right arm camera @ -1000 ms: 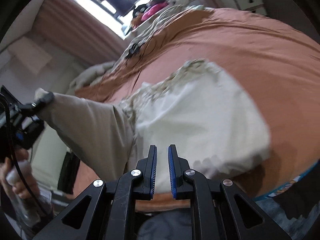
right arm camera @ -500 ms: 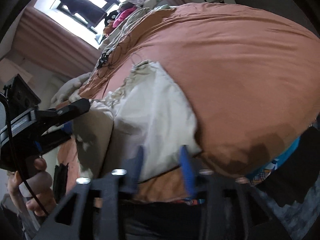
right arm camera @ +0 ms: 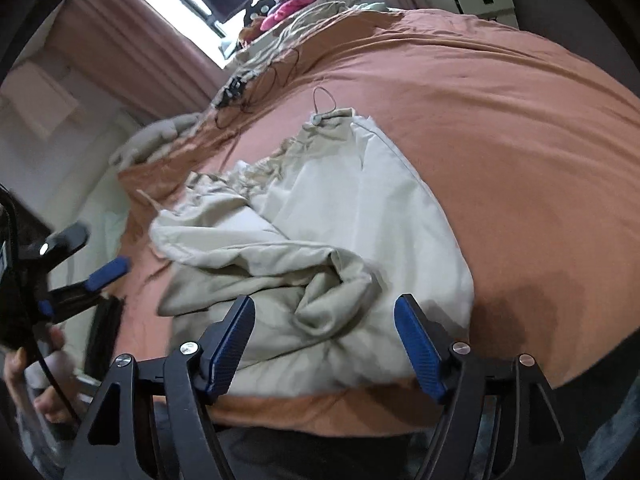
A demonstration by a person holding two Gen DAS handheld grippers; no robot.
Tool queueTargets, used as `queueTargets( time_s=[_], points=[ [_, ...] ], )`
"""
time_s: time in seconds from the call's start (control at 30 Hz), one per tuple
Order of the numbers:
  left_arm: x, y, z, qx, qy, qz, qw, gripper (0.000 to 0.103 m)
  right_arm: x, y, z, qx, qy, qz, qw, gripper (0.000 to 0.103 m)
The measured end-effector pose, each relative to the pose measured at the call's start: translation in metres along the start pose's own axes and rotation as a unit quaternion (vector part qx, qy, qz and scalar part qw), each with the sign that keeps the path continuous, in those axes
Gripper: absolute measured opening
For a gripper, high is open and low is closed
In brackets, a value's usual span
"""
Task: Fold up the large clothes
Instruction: 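Pinch the bundle edge with the right tool while the left tool grasps and straightens it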
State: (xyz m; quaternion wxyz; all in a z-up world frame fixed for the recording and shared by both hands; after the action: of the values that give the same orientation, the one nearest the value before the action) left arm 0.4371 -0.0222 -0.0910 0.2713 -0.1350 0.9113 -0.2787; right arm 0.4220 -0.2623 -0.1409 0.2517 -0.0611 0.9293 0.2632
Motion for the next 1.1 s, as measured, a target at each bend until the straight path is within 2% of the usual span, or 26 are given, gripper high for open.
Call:
queueTargets(
  time_s=[0.2,0.27,0.3,0.4,0.53,0.7,0.77,0.83,0.9,0.97,1.03,1.1],
  points=[
    [0.007,0.075,-0.024,-0.053,-0.020,-0.054,0.9969,0.084,-0.007,0.003,0.032,0.028,0.033,-0.021,0.999,0.071],
    [0.013,0.093,-0.022,-0.067,-0.015,-0.068,0.9953,0.084,-0.006,0.003,0.041,0.044,0.045,-0.029,0.998,0.055],
    [0.017,0.101,-0.020,-0.071,-0.012,-0.075,0.9946,0.082,-0.006,0.002,0.044,0.051,0.050,-0.031,0.997,0.036],
    [0.029,0.118,-0.015,-0.083,0.001,-0.085,0.9929,0.075,-0.004,-0.001,0.044,0.055,0.047,-0.030,0.997,0.022],
    [0.041,0.126,0.003,-0.099,0.020,-0.080,0.9916,0.064,-0.002,0.000,0.021,0.042,0.022,-0.028,0.998,0.017],
    [0.053,0.130,0.022,-0.097,0.045,-0.084,0.9908,0.047,0.013,-0.009,-0.002,0.052,0.010,-0.013,0.999,0.016],
    [0.058,0.126,0.029,-0.074,0.052,-0.086,0.9922,0.045,0.021,-0.024,-0.007,0.060,0.008,0.007,0.998,0.016],
    [0.061,0.119,0.034,-0.055,0.059,-0.081,0.9934,0.038,0.026,-0.038,-0.002,0.073,0.019,0.026,0.997,0.017],
    [0.061,0.114,0.037,-0.063,0.057,-0.070,0.9939,0.038,0.031,-0.044,0.005,0.081,0.042,0.029,0.995,0.019],
    [0.061,0.111,0.039,-0.069,0.057,-0.065,0.9939,0.038,0.028,-0.036,0.001,0.094,0.043,0.010,0.995,0.032],
    [0.060,0.111,0.038,-0.064,0.058,-0.070,0.9938,0.038,0.018,-0.023,-0.009,0.131,0.032,-0.025,0.991,0.055],
    [0.057,0.114,0.038,-0.056,0.059,-0.079,0.9936,0.038,0.007,-0.006,-0.018,0.137,0.011,-0.055,0.989,0.063]
  ],
)
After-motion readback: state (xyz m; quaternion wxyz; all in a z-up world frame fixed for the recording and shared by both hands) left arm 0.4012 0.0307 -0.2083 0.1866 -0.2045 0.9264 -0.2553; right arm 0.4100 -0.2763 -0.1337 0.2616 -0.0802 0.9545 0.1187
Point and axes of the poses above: each gripper's, at about its wrist camera, not at the fingertips, and z roughly the way its jaws point, y to its left, x to its underside, the point moved 5 cm from there along z, roughly the way its jaws point, and after that the axes turned 7 degrees about -z, right-handed, at the moved point
